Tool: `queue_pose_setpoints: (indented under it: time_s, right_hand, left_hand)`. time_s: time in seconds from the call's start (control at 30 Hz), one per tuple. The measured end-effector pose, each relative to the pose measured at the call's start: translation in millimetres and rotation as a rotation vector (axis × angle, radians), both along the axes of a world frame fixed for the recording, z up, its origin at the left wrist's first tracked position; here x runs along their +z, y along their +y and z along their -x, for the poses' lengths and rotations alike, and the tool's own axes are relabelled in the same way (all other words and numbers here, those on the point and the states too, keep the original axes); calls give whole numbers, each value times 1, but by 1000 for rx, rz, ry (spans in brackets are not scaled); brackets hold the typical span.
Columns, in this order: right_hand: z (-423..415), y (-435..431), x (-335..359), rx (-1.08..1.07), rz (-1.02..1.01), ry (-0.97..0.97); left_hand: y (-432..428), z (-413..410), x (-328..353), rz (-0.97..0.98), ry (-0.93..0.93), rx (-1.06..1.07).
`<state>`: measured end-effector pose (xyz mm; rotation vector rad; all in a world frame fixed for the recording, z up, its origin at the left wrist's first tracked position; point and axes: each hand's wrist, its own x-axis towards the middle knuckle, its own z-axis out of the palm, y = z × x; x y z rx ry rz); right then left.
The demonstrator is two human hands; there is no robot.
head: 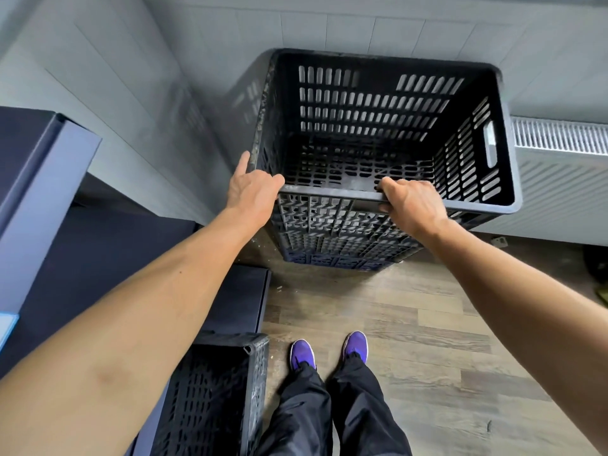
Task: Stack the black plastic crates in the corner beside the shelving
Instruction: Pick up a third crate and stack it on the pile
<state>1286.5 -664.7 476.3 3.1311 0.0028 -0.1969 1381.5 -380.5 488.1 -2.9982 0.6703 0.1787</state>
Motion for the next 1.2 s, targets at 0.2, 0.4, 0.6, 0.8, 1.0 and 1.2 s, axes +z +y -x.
queue_pose_setpoints:
  time_s: [0.2,0.4,0.6,0.8,1.0,1.2]
  right_hand:
    - [25,-41,0,-63,46,19]
    - [27,-47,5,-85,4,60]
    - [42,-89,6,-275,-26,87]
    - [37,-94,8,-222,-3,121]
    - [33,-88,9,-320,27,187]
    - [40,-77,15,-396,-58,223]
  left_hand:
    - [-27,9,-1,-89,68,-81]
    - [-86,21,-7,49,123,-249]
    - [-120,18,-7,47,148,-357]
    - [-116,21,-9,91,63,-355]
    - [-119,20,-11,100,49,-344]
    - [-125,33,-9,70,194,-141]
